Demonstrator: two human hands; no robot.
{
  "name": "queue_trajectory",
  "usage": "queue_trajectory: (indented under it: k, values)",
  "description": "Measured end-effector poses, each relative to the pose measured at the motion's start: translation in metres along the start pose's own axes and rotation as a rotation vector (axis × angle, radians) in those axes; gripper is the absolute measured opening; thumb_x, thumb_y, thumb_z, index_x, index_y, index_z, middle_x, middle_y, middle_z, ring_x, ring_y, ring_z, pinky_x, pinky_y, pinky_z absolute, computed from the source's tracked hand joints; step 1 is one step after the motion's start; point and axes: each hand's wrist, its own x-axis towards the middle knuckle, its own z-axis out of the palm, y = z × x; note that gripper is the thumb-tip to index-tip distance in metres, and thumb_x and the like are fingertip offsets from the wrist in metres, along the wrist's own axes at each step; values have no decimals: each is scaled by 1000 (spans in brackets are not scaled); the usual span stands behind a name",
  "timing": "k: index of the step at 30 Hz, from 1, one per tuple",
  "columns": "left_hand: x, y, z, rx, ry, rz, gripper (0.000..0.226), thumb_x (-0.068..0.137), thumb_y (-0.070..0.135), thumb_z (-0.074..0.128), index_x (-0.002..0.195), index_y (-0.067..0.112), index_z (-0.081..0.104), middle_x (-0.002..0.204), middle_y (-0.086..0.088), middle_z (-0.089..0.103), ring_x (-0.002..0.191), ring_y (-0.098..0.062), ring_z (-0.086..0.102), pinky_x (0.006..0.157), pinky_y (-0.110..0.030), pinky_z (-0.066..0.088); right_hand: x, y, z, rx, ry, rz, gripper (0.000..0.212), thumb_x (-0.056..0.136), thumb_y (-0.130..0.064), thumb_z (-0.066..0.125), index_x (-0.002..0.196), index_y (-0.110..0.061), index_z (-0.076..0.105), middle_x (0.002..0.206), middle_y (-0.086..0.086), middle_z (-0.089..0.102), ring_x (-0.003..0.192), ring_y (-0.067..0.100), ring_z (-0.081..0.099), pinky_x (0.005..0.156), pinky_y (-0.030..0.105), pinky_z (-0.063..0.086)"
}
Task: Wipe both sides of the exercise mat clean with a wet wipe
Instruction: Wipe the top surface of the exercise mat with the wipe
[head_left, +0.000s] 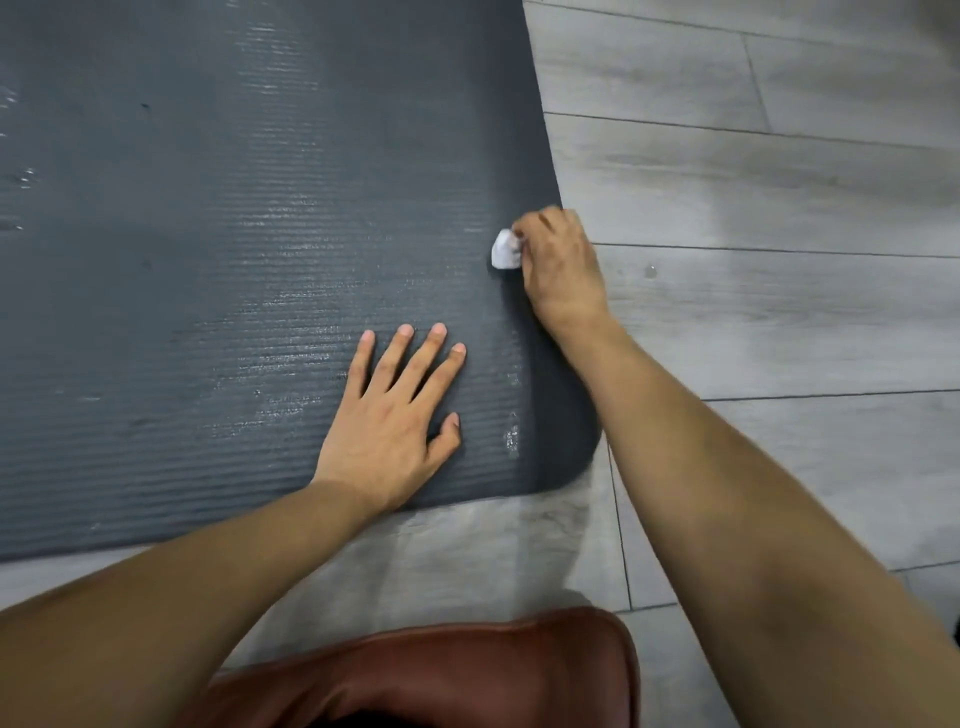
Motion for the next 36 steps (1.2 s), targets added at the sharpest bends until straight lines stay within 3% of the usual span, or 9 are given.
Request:
queue_trajectory:
  k: [4, 6, 12, 15, 20, 25, 28, 32, 36]
  values:
    - [1, 1, 0, -4, -3, 3, 67, 101, 48, 37, 162, 20, 32, 169, -5, 26, 156, -34, 23, 126, -60, 12, 66, 13, 16, -40, -47, 108, 21, 81, 6, 51, 93, -4, 65, 96, 16, 61, 94, 35, 55, 76, 38, 43]
    - [2, 0, -1, -8, 0, 1, 67, 100, 47, 38, 161, 20, 34, 169, -5, 28, 155, -34, 24, 126, -60, 13, 59, 9, 12, -2, -24, 149, 21, 82, 4, 51, 93, -5, 66, 94, 16, 63, 90, 36, 56, 74, 37, 42]
    - [1, 1, -1, -35, 10, 8, 67, 98, 46, 42, 159, 18, 38, 168, -6, 31, 154, -34, 28, 124, -61, 18, -108, -25, -48, 208, -150, -49, 19, 85, 3, 62, 96, -12, 67, 96, 1, 62, 84, 23, 52, 79, 28, 43]
    - [7, -1, -6, -48, 34, -6, 63, 95, 45, 47, 151, 18, 50, 161, -7, 42, 147, -34, 39, 121, -60, 25, -131, -21, -56, 205, -160, -129, 21, 87, 4, 63, 101, -10, 69, 100, 0, 63, 88, 21, 54, 84, 24, 44]
    - [22, -9, -13, -93, 94, 26, 51, 90, 44, 55, 133, 19, 66, 144, -8, 58, 128, -34, 53, 112, -56, 34, -14, 10, -7, 140, -62, -196, 19, 86, -6, 52, 96, -9, 68, 95, 5, 64, 87, 27, 56, 76, 33, 46]
    - [21, -11, -9, -125, 108, 40, 49, 85, 42, 59, 128, 21, 70, 141, -7, 61, 121, -34, 57, 108, -56, 39, 132, 31, 45, 0, -6, -30, 15, 78, -1, 54, 85, -7, 66, 87, 11, 63, 83, 33, 56, 70, 41, 45]
    - [36, -16, -13, -154, 152, 71, 36, 84, 38, 60, 115, 23, 73, 129, -6, 64, 107, -32, 59, 101, -53, 42, 167, 33, 53, 1, -13, 70, 15, 79, 0, 52, 86, -5, 65, 88, 13, 62, 86, 34, 56, 70, 38, 42]
    - [80, -39, -24, -179, 180, 78, 28, 88, 32, 56, 110, 20, 69, 125, -7, 61, 101, -32, 57, 97, -50, 43, 103, 15, 32, 118, 18, 116, 13, 80, 1, 60, 86, -10, 65, 89, 9, 62, 85, 31, 56, 73, 41, 46]
    - [157, -85, -33, -167, 247, -62, 37, 90, 33, 51, 120, 17, 65, 129, -9, 58, 108, -34, 54, 96, -49, 41, -12, -9, -19, 180, -150, 72, 20, 81, 3, 68, 93, -14, 66, 95, -1, 60, 86, 21, 55, 75, 28, 44]
